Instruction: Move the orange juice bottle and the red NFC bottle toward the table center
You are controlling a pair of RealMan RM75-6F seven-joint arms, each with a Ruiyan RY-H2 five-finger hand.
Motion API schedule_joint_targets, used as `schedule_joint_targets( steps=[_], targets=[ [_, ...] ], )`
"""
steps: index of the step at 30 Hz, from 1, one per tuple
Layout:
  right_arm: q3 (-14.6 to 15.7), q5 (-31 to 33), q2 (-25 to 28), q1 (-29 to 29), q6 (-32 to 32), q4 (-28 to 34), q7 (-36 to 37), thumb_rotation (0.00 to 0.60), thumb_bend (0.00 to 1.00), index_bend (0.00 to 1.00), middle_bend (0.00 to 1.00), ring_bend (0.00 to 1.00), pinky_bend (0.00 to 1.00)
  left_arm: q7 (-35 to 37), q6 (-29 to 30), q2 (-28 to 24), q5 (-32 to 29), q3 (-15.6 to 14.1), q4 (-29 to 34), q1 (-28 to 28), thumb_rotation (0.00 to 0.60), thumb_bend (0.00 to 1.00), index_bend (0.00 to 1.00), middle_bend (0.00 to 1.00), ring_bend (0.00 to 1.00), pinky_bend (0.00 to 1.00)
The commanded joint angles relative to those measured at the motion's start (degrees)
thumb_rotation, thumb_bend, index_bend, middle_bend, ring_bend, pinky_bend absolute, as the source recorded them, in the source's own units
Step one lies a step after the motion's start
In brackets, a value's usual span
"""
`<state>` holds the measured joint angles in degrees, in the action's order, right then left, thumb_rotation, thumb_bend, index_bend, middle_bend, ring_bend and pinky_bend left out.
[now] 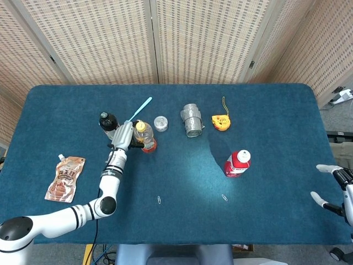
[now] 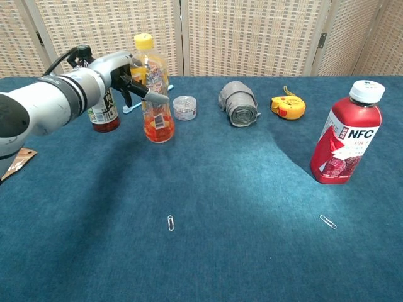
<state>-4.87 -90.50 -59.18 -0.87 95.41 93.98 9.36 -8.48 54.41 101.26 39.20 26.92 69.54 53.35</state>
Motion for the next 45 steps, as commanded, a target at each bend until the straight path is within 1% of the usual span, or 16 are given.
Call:
schedule_joint_targets(
  steps=[1, 14, 24, 25, 27, 30, 32, 35, 38, 45],
  targets=[
    [-0.05, 0.11, 0.04, 0.00, -0.03, -0.04, 0.13, 0.600, 0.13, 0.36, 0.39, 0.34, 0.42, -0.41, -0.73, 0.76, -0.68, 0.35, -1.50, 0.78, 0.600, 0.08, 0.46, 0.43, 0.42, 0.61],
    [-0.05, 0.20, 0.03, 0.05, -0.32, -0.18, 0.35, 0.600, 0.13, 0.36, 0.39, 0.34, 0.43, -0.85, -1.24, 3.07, -1.73, 1.78, -5.05, 2.82, 0.600, 0.07, 0.46, 0.44, 0.42, 0.61],
    [0.02, 0.08, 0.11, 0.03, -0.36, -0.20, 0.60, 0.600, 0.13, 0.36, 0.39, 0.34, 0.42, -2.78, -1.80, 4.68, -1.42, 1.05, -7.79, 4.08, 0.600, 0.07, 0.45, 0.43, 0.42, 0.61],
    [0.02, 0.08, 0.12, 0.03, -0.37, -0.19, 0.65, 0.600, 0.13, 0.36, 0.39, 0.34, 0.42, -3.03, -1.90, 4.76, -1.49, 1.03, -7.92, 4.19, 0.600, 0.07, 0.43, 0.43, 0.42, 0.61],
    [0.03, 0.04, 0.16, 0.01, -0.33, -0.19, 0.71, 0.600, 0.13, 0.36, 0.39, 0.34, 0.42, -3.51, -1.90, 4.88, -1.61, 1.01, -8.14, 4.35, 0.600, 0.07, 0.37, 0.43, 0.42, 0.61],
    [0.02, 0.00, 0.16, -0.02, -0.25, -0.19, 0.77, 0.600, 0.13, 0.36, 0.39, 0.34, 0.42, -3.94, -1.75, 5.02, -1.60, 1.09, -8.21, 4.53, 0.600, 0.08, 0.18, 0.43, 0.42, 0.61],
    [0.02, 0.01, 0.17, -0.01, -0.26, -0.20, 0.81, 0.600, 0.13, 0.36, 0.39, 0.34, 0.42, -4.14, -1.48, 4.99, -1.38, 1.08, -8.05, 4.51, 0.600, 0.07, 0.11, 0.42, 0.42, 0.61],
    [0.07, -0.07, 0.16, 0.00, -0.30, -0.20, 0.79, 0.600, 0.13, 0.36, 0.39, 0.34, 0.42, -4.26, -0.94, 4.78, -1.07, 1.16, -7.53, 4.33, 0.600, 0.07, 0.03, 0.38, 0.42, 0.61],
    [0.09, -0.12, 0.13, 0.02, -0.35, -0.17, 0.71, 0.600, 0.13, 0.36, 0.39, 0.34, 0.42, -4.88, -0.42, 4.27, -1.16, 1.25, -6.65, 4.11, 0.600, 0.07, 0.01, 0.37, 0.42, 0.61],
    [0.19, -0.31, 0.03, 0.03, -0.35, -0.10, 0.45, 0.600, 0.13, 0.36, 0.39, 0.34, 0.42, -8.16, 0.79, 2.46, -3.89, 1.82, -3.84, 3.71, 0.600, 0.07, 0.01, 0.35, 0.41, 0.61]
  ],
)
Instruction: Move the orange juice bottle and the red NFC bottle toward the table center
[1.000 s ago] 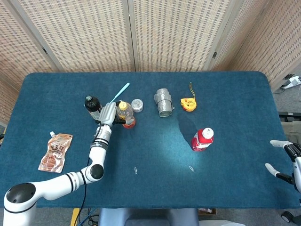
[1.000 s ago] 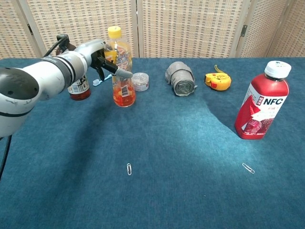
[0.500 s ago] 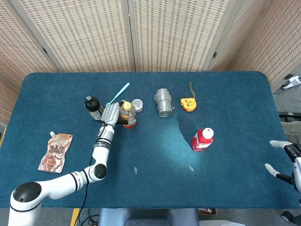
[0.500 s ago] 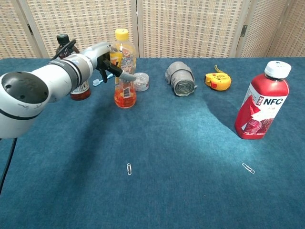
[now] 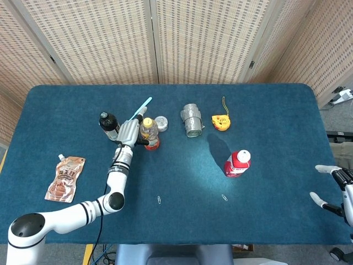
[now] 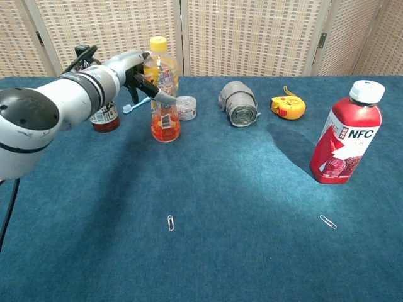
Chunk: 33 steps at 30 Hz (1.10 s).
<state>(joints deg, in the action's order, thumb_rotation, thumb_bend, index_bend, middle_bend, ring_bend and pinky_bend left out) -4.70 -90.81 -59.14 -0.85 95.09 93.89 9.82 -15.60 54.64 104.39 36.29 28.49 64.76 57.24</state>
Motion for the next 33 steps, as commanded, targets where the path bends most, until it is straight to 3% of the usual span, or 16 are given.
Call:
schedule_joint_targets(
  steps=[1, 15, 26, 33],
  targets=[
    [0.03, -0.02, -0.03, 0.03, -0.07, -0.01, -0.06, 0.600, 0.13, 0.36, 0.39, 0.34, 0.42, -1.69, 0.92, -1.01, -1.51, 0.32, 1.51, -0.28, 0.600, 0.07, 0.01, 0.35, 0.41, 0.61],
    [0.17, -0.07, -0.29, 0.24, -0.54, 0.03, -0.58, 0.600, 0.13, 0.36, 0.39, 0.34, 0.42, -8.14, 5.79, -5.59, -5.36, 0.42, 10.71, -1.42, 0.600, 0.07, 0.05, 0.35, 0.42, 0.61],
    [0.31, -0.36, -0.38, 0.33, -0.62, 0.07, -0.78, 0.600, 0.13, 0.36, 0.39, 0.34, 0.43, -10.44, 9.86, -9.59, -4.93, -1.73, 20.09, -3.93, 0.600, 0.07, 0.05, 0.35, 0.41, 0.62],
    [0.36, -0.23, -0.63, 0.51, -1.03, 0.05, -1.27, 0.600, 0.13, 0.36, 0.39, 0.34, 0.42, -10.76, 10.53, -11.29, -5.54, -2.61, 21.58, -5.15, 0.600, 0.07, 0.05, 0.33, 0.41, 0.62]
  ],
)
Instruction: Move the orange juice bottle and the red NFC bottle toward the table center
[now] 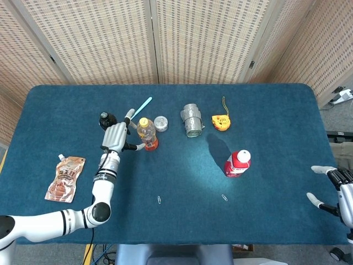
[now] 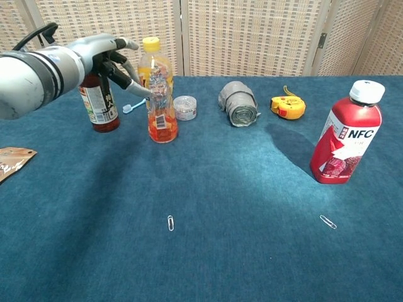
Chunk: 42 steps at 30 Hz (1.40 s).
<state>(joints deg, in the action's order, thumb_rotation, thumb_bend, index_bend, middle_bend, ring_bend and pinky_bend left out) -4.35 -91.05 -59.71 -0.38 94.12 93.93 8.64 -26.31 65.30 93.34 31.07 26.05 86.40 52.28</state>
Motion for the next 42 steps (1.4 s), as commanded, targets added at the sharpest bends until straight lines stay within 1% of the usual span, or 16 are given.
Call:
schedule_joint_targets(
  steps=[1, 10, 16, 19, 25, 31, 36, 40, 42],
  targets=[
    [0.03, -0.02, -0.09, 0.06, -0.08, 0.03, -0.21, 0.600, 0.13, 0.36, 0.39, 0.34, 0.42, -0.10, -0.18, -0.42, -0.46, -0.31, -0.16, -0.29, 0.600, 0.07, 0.05, 0.32, 0.41, 0.62],
    [0.03, 0.07, -0.19, 0.12, -0.19, -0.03, -0.42, 0.600, 0.13, 0.36, 0.39, 0.34, 0.43, -0.26, 1.85, -2.98, 1.19, -2.75, 2.34, -2.90, 0.600, 0.07, 0.05, 0.29, 0.40, 0.62],
    [0.00, 0.01, -0.28, 0.10, -0.02, -0.07, -0.70, 0.600, 0.13, 0.36, 0.39, 0.34, 0.43, -0.02, 4.41, -5.89, 4.31, -5.15, 6.96, -5.84, 0.600, 0.07, 0.05, 0.29, 0.39, 0.62],
    [-0.04, -0.06, -0.55, 0.14, 0.06, -0.16, -0.99, 0.600, 0.13, 0.36, 0.39, 0.34, 0.43, -0.39, 6.13, -7.65, 6.59, -7.19, 10.10, -7.70, 0.600, 0.07, 0.05, 0.29, 0.39, 0.62],
    [-0.05, -0.16, -1.10, 0.34, -0.10, -0.20, -1.86, 0.600, 0.12, 0.36, 0.39, 0.34, 0.43, 0.47, 8.83, -10.36, 10.28, -9.64, 14.43, -11.00, 0.600, 0.07, 0.07, 0.29, 0.38, 0.62],
    [-0.58, 0.10, -1.98, 0.58, 0.19, -0.21, -2.34, 0.600, 0.11, 0.36, 0.39, 0.34, 0.42, 2.52, 11.57, -14.12, 16.31, -12.96, 17.41, -15.27, 0.600, 0.07, 0.10, 0.29, 0.38, 0.61],
    [-1.58, 1.23, -3.14, 1.40, -0.48, -0.31, -1.96, 0.600, 0.10, 0.36, 0.36, 0.34, 0.42, 6.09, 13.84, -16.66, 23.03, -16.65, 16.07, -19.68, 0.600, 0.07, 0.12, 0.29, 0.38, 0.61],
    [-2.57, 2.79, -3.97, 2.67, -2.28, -0.04, -1.51, 0.600, 0.08, 0.36, 0.32, 0.30, 0.42, 8.32, 15.34, -18.44, 28.08, -19.25, 15.42, -22.62, 0.600, 0.07, 0.13, 0.29, 0.37, 0.61],
    [-3.09, 3.77, -4.22, 3.57, -3.76, 0.42, -1.75, 0.600, 0.08, 0.36, 0.31, 0.29, 0.43, 9.25, 16.01, -19.74, 31.11, -20.83, 15.47, -24.09, 0.600, 0.07, 0.13, 0.29, 0.36, 0.58]
  ],
)
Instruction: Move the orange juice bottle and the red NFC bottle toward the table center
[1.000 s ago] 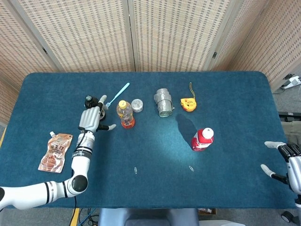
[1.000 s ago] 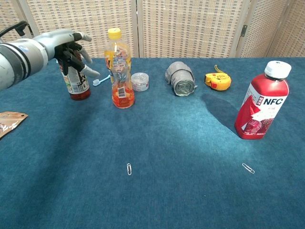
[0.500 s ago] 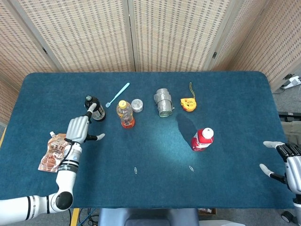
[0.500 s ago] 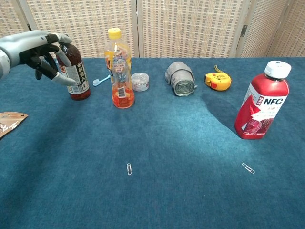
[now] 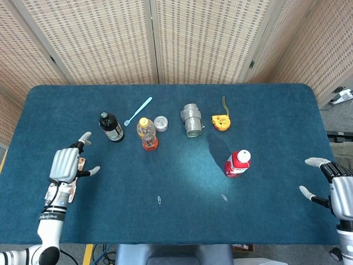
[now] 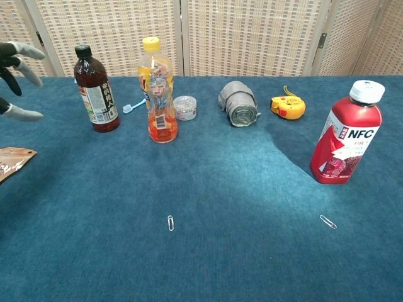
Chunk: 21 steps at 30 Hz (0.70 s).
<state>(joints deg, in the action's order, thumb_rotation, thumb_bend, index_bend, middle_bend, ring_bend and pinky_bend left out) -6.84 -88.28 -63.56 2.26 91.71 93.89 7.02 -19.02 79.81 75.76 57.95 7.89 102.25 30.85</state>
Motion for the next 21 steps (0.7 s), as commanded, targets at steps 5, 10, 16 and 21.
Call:
schedule_joint_targets(
  steps=[5, 10, 16, 21],
  targets=[
    [-1.94, 3.30, -1.15, 3.39, -5.07, 1.59, -0.82, 0.600, 0.06, 0.36, 0.28, 0.26, 0.42, 5.07, 2.81, -5.66, 10.13, -5.86, 0.00, -6.28, 0.600, 0.07, 0.15, 0.29, 0.33, 0.52],
    [-3.18, 5.88, -2.90, 6.08, -9.16, 1.37, 0.10, 0.600, 0.05, 0.32, 0.24, 0.23, 0.41, 9.91, 3.71, -8.97, 16.19, -8.75, -0.59, -9.58, 0.600, 0.07, 0.15, 0.29, 0.31, 0.49],
    [-3.60, 8.24, -5.60, 9.20, -14.80, -0.35, 3.09, 0.600, 0.03, 0.28, 0.21, 0.20, 0.38, 16.23, 3.69, -11.81, 23.26, -11.97, -3.74, -12.37, 0.600, 0.07, 0.16, 0.29, 0.31, 0.48],
    [-3.75, 9.54, -7.87, 11.61, -19.13, -3.40, 6.69, 0.600, 0.00, 0.26, 0.18, 0.18, 0.36, 17.49, 4.20, -12.20, 24.56, -12.51, -4.91, -14.41, 0.600, 0.07, 0.16, 0.29, 0.31, 0.48]
  ],
)
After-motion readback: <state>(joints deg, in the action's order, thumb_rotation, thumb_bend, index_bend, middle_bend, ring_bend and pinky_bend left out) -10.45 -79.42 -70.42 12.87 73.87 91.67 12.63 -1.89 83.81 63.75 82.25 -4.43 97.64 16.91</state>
